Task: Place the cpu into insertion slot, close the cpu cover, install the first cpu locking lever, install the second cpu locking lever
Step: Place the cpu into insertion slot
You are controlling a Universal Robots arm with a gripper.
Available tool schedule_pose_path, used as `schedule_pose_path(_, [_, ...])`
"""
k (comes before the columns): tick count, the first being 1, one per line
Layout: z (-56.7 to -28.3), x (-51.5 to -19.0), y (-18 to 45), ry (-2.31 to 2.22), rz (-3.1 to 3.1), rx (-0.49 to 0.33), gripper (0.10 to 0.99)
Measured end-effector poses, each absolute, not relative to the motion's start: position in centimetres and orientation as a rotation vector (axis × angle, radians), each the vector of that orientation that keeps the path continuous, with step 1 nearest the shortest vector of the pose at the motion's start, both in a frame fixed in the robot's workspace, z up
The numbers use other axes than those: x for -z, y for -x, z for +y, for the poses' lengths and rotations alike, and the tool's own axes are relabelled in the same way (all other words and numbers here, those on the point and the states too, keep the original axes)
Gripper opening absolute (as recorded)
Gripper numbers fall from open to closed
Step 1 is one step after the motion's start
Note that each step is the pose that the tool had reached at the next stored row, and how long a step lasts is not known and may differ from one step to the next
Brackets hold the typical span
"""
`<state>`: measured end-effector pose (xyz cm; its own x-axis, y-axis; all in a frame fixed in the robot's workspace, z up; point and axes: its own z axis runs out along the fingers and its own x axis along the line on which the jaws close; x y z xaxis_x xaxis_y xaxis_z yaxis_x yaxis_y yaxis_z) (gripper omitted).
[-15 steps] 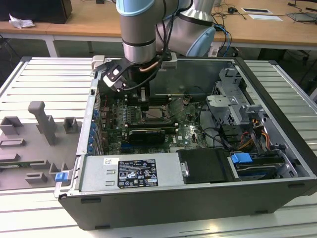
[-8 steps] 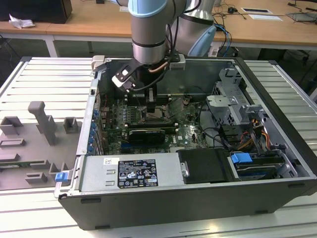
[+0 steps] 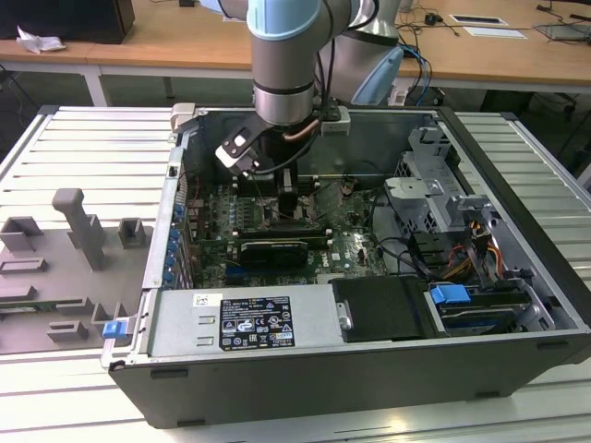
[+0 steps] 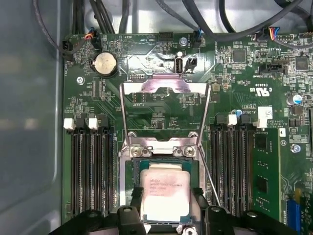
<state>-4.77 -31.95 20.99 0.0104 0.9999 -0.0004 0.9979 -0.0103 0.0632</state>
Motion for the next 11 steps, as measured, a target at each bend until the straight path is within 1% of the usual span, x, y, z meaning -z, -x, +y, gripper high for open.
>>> schedule_pose_path(4, [-31.94,-20.69,4.73,-2.199,2.180,-0.068,0.510])
schedule_pose_path(5, [-31.94,-20.62,4.73,-2.199,2.180,-0.067,0.573])
schedule_pose_path(11, [-31.87,-20.35,4.64,-2.199,2.180,-0.067,0.573])
